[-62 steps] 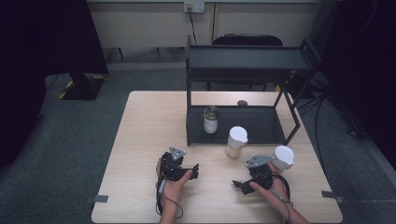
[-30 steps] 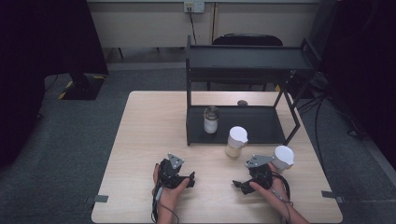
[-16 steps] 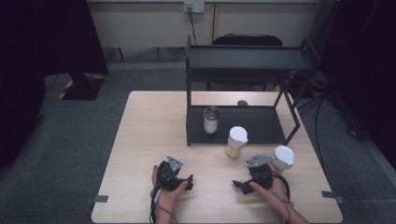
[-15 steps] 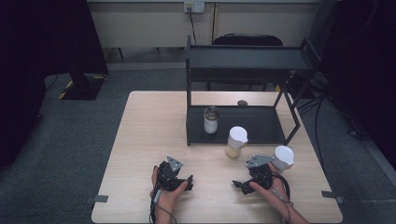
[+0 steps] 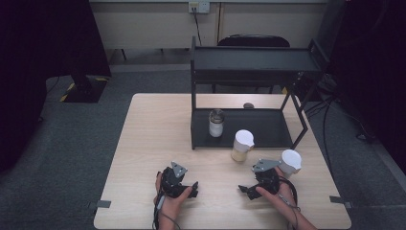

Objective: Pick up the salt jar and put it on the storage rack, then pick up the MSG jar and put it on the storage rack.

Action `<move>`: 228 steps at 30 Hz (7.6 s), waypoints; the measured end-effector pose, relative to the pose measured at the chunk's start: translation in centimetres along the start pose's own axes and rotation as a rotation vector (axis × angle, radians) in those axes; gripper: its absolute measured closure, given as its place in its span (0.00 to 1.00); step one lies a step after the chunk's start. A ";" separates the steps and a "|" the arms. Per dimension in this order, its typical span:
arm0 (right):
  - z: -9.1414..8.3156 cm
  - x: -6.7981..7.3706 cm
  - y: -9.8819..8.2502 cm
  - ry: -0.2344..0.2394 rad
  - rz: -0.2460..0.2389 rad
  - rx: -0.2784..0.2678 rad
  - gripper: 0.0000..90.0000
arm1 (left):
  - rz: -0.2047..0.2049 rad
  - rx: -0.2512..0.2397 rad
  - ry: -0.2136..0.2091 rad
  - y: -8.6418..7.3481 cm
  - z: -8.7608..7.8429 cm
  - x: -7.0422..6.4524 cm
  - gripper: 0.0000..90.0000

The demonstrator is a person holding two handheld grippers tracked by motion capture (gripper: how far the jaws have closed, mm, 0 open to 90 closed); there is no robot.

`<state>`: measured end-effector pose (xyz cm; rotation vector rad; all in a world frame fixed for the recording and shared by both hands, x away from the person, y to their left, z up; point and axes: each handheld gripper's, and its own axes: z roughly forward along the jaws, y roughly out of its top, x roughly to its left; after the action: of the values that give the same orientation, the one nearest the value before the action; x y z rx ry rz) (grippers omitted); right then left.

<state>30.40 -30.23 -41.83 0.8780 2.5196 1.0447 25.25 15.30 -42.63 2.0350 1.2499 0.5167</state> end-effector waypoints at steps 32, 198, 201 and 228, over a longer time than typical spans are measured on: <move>0.0 1.1 1.9 -0.063 0.075 0.016 0.02 | 0.004 0.001 -0.003 0.0 0.0 0.1 0.00; 5.9 -1.5 9.3 -0.315 0.245 -0.268 0.34 | 0.000 -0.001 -0.001 0.0 0.0 0.0 0.00; 6.0 -1.5 9.4 -0.320 0.243 -0.267 0.34 | 0.000 0.000 -0.001 0.0 0.0 0.0 0.00; 6.9 -2.6 9.6 -0.346 0.245 -0.256 0.34 | 0.000 -0.001 -0.001 0.0 0.0 0.0 0.00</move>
<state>39.76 -22.76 -39.79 1.1931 1.9823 1.1414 25.26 15.32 -42.65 2.0341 1.2491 0.5165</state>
